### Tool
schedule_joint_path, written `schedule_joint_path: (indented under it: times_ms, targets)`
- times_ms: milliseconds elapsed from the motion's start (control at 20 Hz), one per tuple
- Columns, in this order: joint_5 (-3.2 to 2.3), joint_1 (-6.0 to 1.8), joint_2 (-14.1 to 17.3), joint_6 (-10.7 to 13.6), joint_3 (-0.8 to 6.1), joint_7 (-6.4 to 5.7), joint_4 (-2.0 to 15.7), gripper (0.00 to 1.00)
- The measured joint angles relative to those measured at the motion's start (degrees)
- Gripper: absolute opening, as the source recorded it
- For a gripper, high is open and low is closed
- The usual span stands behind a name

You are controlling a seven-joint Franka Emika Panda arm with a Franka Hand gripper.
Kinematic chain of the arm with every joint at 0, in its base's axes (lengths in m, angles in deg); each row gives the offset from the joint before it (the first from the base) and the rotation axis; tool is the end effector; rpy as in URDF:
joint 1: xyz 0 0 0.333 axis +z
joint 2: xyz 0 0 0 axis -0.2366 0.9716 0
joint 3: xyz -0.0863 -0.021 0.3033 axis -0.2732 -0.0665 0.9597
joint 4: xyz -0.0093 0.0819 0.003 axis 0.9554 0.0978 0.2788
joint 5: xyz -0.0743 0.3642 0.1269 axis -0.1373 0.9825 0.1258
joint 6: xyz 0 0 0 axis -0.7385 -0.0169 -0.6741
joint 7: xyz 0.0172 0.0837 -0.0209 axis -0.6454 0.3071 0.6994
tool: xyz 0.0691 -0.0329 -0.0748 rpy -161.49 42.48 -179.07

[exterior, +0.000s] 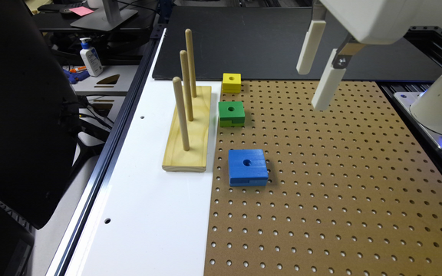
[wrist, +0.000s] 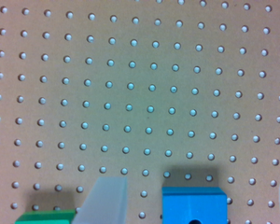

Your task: Pick up blue block.

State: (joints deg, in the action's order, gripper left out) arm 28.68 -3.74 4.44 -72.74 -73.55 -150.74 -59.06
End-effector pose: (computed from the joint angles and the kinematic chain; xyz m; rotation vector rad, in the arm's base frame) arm 0.4250 0.1453 0.3601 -2.8942 1.1642 -0.0499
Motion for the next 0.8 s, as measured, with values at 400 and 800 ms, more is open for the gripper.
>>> schedule_joint_path:
  times_ms: [400, 800]
  targets:
    - [0.0, -0.36, 3.8, 0.0, -0.02, 0.0, 4.1, 1.0]
    - [-0.05, -0.78, 6.2, 0.0, -0.03, 0.0, 6.2, 1.0]
